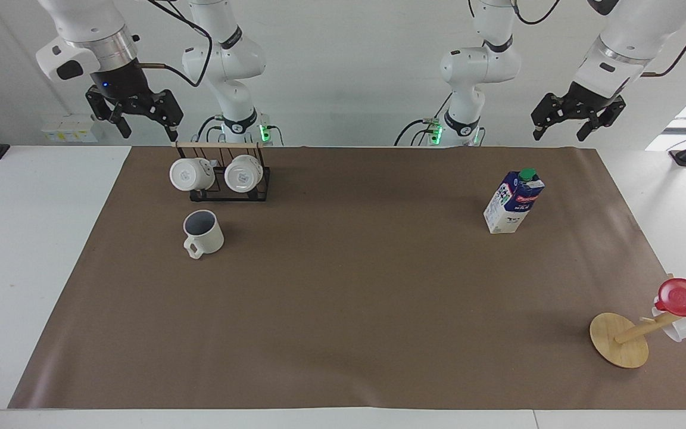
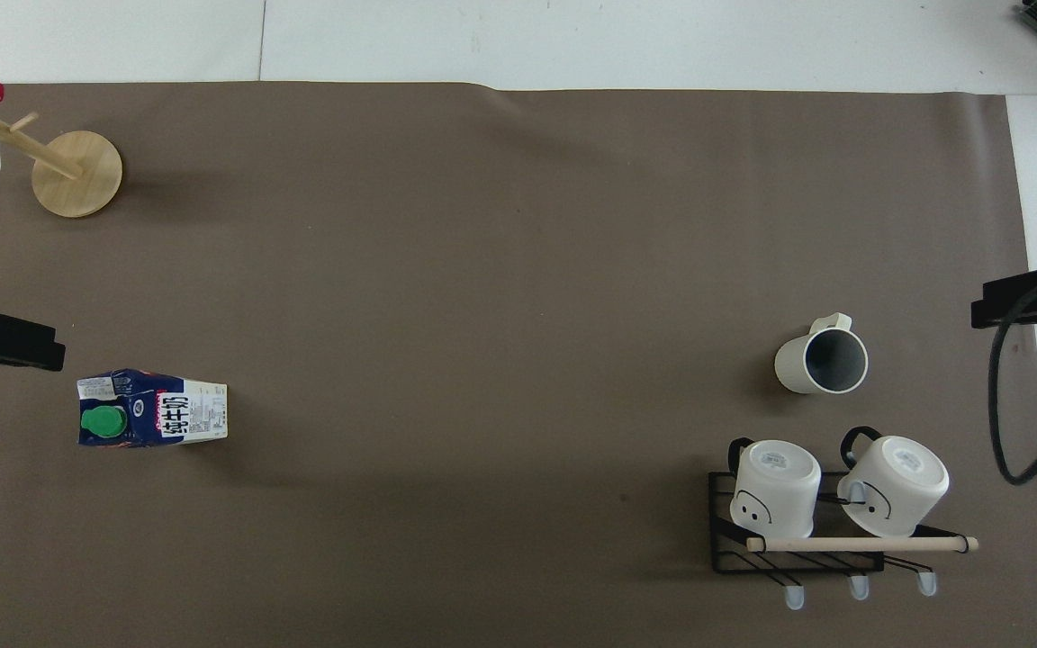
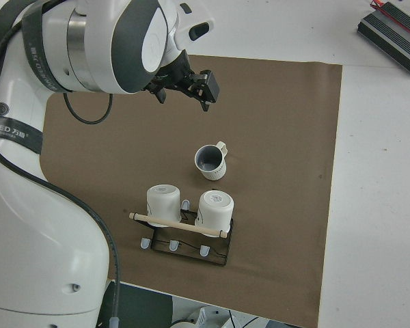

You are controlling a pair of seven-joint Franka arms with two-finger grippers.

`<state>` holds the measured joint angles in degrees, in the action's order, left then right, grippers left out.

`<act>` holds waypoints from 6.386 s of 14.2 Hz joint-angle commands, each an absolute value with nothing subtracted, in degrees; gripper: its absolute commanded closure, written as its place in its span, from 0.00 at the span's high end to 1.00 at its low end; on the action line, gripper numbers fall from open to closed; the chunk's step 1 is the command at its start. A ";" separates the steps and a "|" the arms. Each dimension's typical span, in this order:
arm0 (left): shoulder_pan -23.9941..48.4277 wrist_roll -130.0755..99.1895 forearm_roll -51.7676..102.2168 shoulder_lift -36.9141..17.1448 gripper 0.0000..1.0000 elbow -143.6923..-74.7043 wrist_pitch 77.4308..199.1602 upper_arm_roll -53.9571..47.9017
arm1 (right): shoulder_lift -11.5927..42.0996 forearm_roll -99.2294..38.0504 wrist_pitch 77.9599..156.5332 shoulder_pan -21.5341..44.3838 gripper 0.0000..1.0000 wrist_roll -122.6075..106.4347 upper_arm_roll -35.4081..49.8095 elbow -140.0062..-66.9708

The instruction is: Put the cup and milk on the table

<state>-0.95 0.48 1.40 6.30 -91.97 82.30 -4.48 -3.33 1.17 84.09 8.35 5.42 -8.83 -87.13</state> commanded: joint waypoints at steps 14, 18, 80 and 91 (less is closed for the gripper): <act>-1.32 0.09 0.88 6.42 1.00 -91.14 81.21 -4.66 | -4.04 0.62 83.58 7.74 1.00 5.98 -8.53 -87.71; -1.32 0.09 0.88 6.42 1.00 -91.14 81.12 -4.75 | -4.13 0.62 83.58 7.65 1.00 5.89 -9.14 -87.54; -1.67 0.26 0.79 6.42 1.00 -91.14 81.04 -4.57 | 7.73 0.79 133.68 12.57 0.00 5.27 -8.96 -123.85; -1.58 -0.09 0.97 6.42 1.00 -91.14 81.12 -4.66 | 12.65 1.58 132.63 18.97 0.00 32.75 -8.88 -110.49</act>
